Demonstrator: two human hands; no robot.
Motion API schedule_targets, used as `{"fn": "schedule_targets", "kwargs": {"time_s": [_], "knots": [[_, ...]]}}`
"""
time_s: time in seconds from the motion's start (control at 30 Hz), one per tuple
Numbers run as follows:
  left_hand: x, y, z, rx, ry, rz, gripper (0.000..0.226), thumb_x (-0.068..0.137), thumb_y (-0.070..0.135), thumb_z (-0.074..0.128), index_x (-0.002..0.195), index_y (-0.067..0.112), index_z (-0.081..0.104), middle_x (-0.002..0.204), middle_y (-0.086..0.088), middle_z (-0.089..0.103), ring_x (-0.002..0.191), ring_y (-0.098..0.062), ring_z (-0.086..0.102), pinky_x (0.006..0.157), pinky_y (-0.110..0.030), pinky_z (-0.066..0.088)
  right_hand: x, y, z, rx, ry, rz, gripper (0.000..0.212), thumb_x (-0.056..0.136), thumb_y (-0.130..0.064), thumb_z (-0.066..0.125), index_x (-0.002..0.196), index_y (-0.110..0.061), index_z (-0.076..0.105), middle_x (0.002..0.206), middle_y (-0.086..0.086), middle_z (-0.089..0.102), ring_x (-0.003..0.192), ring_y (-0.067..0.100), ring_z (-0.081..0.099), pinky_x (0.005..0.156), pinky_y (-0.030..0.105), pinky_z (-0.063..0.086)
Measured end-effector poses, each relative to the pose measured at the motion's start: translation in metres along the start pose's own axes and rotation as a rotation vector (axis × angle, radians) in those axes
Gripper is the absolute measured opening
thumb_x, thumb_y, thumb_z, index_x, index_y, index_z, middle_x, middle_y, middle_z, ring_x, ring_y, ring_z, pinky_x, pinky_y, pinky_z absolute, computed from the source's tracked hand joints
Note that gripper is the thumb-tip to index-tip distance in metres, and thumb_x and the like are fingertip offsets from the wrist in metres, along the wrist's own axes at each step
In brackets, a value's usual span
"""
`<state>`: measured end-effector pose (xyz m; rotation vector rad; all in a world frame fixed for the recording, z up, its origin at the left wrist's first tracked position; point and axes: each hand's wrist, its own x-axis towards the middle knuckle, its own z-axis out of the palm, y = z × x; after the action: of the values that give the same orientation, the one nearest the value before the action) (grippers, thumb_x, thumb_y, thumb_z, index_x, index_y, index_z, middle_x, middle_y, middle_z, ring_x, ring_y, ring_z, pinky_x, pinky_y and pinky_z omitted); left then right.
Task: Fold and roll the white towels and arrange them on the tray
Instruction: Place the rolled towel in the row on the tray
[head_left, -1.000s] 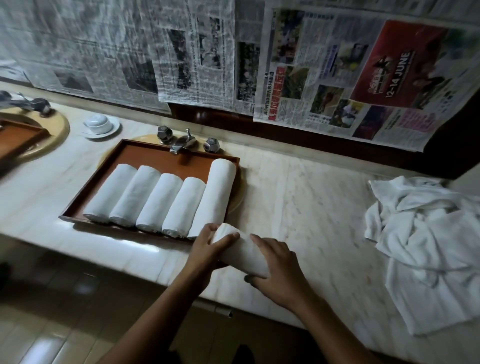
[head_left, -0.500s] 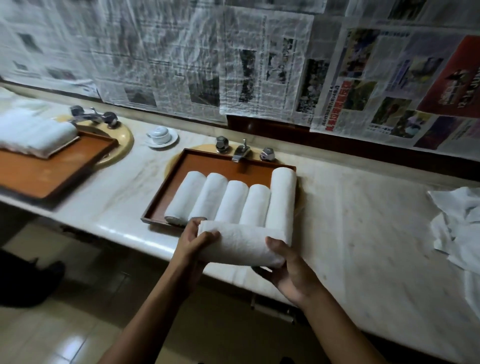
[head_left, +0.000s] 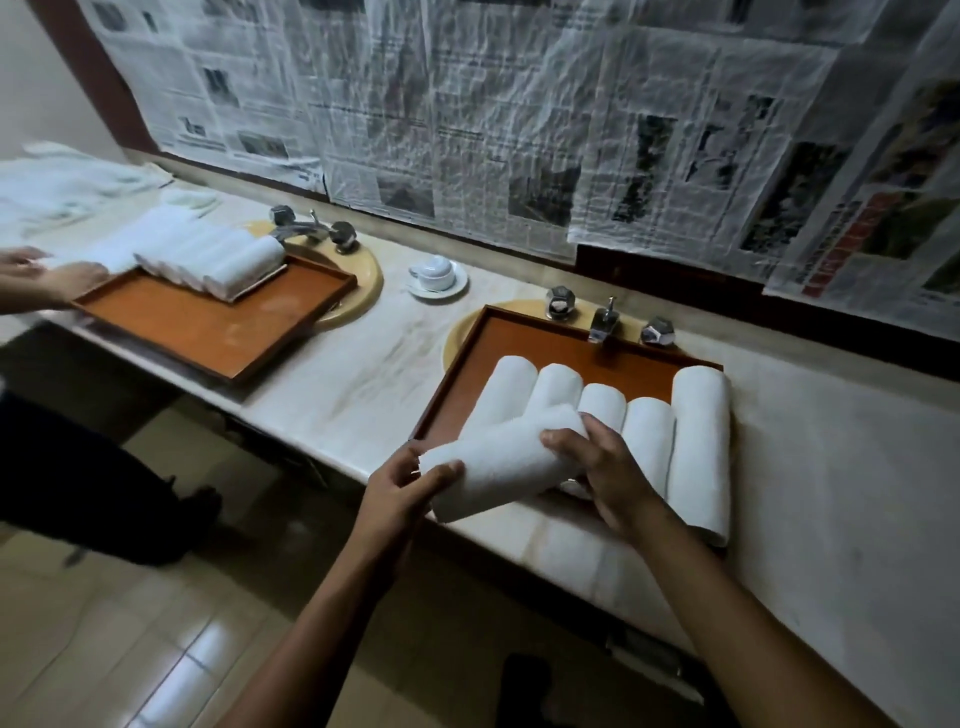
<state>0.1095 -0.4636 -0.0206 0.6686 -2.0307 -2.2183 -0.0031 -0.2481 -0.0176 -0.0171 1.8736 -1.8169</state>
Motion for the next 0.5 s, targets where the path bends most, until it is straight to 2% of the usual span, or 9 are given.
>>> {"fn": "schedule_targets", "kwargs": {"time_s": [0.07,0.13,0.2,0.3,0.4,0.5], "knots": [[0.012,-0.001,-0.011,0.028,0.036,0.003,0.026,0.086,0.024,0.079,0.108,0.013,0.072,0.097,0.004,0.076,0.093,-0.015,0.072,0.091,-0.047,0.057,0.030,-0.007,0.010,-0.116,0.027,-0.078,0.025,0.090,-0.041,0.073,0.111,-0.028,0.070,0.113,-0.004,0.070,0.113,0.019,0.063,0.096,0.043,0.056],[0.024,-0.002,-0.021,0.060,0.078,0.023,0.024,0.085,0.023,0.080,0.104,0.013,0.072,0.098,-0.001,0.076,0.095,-0.019,0.072,0.089,-0.042,0.057,0.058,-0.016,0.020,-0.267,0.040,-0.163,0.030,0.091,-0.042,0.074,0.115,-0.026,0.070,0.110,-0.011,0.069,0.107,0.008,0.064,0.087,0.029,0.053],[0.044,-0.008,-0.032,0.077,0.103,0.026,0.023,0.086,0.027,0.081,0.104,0.016,0.073,0.100,-0.002,0.076,0.096,-0.020,0.072,0.088,-0.040,0.058,0.088,-0.028,0.029,-0.355,0.023,-0.208,0.034,0.089,-0.044,0.076,0.117,-0.026,0.071,0.108,-0.015,0.070,0.102,0.003,0.064,0.080,0.023,0.050],[0.079,-0.018,-0.043,0.103,0.126,-0.006,0.032,0.084,0.043,0.081,0.107,0.024,0.070,0.104,-0.003,0.076,0.096,-0.016,0.072,0.083,-0.036,0.057,0.137,-0.040,0.042,-0.500,-0.055,-0.204,0.048,0.081,-0.060,0.077,0.117,-0.028,0.073,0.107,-0.015,0.073,0.100,0.004,0.067,0.087,0.032,0.056],[0.113,-0.027,-0.048,0.151,0.161,-0.063,0.024,0.092,0.042,0.073,0.108,0.025,0.066,0.102,-0.003,0.074,0.091,-0.013,0.069,0.074,-0.025,0.050,0.193,-0.043,0.056,-0.633,-0.076,-0.160,0.062,0.066,-0.075,0.076,0.108,-0.030,0.075,0.101,-0.014,0.075,0.094,0.006,0.070,0.088,0.040,0.058],[0.145,-0.039,-0.048,0.247,0.167,-0.130,0.035,0.087,0.063,0.065,0.104,0.033,0.063,0.101,0.000,0.074,0.096,-0.016,0.069,0.081,-0.032,0.051,0.244,-0.040,0.066,-0.719,-0.083,-0.105,0.068,0.058,-0.080,0.076,0.104,-0.030,0.072,0.102,-0.013,0.074,0.096,0.009,0.069,0.090,0.044,0.058]]}}
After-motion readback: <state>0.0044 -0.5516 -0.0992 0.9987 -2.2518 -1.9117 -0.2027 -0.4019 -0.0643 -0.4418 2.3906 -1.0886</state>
